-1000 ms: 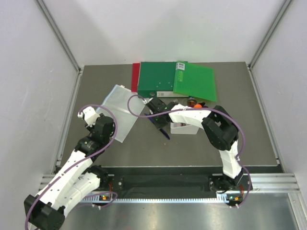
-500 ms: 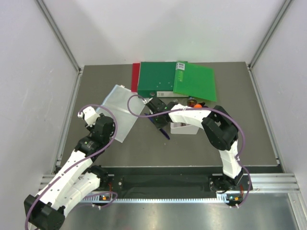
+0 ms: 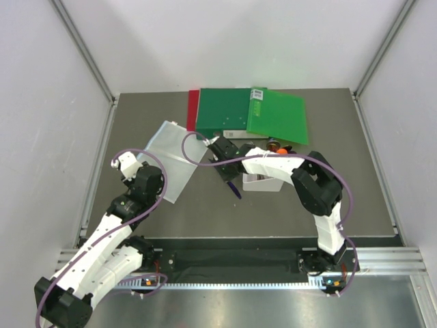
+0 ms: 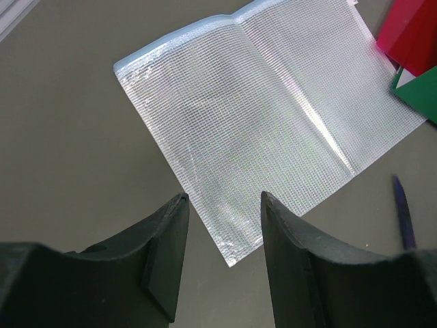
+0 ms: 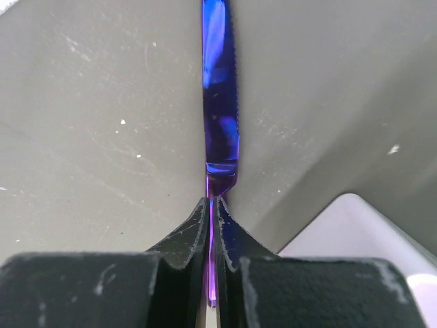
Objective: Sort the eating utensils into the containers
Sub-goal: Pick up the knife at the center of the board.
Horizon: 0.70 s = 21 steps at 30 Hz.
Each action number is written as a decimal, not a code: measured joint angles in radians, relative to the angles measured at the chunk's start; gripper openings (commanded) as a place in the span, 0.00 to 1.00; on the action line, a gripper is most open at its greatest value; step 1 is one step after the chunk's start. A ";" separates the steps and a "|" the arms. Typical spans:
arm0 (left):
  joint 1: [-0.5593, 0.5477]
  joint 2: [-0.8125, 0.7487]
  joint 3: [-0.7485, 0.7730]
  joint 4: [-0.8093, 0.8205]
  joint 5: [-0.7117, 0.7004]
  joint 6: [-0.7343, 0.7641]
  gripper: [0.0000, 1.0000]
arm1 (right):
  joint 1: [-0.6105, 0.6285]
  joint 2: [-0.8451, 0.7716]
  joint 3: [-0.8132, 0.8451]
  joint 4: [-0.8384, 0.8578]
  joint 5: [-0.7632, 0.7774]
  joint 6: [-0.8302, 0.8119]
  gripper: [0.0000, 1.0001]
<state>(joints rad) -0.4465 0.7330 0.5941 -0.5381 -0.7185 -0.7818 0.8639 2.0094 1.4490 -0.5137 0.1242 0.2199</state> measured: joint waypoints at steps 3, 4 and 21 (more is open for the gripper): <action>0.000 0.001 0.000 0.000 0.000 0.000 0.51 | 0.000 -0.021 -0.001 0.006 0.006 0.000 0.00; 0.000 0.001 0.000 0.000 0.000 0.000 0.51 | 0.000 -0.024 -0.001 0.006 0.006 0.000 0.00; 0.000 0.005 0.000 0.002 0.001 0.000 0.51 | -0.001 -0.026 -0.003 -0.044 -0.002 -0.008 0.46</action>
<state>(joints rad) -0.4465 0.7380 0.5941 -0.5365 -0.7174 -0.7818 0.8627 1.9831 1.4464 -0.5579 0.1226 0.2115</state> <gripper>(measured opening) 0.514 0.456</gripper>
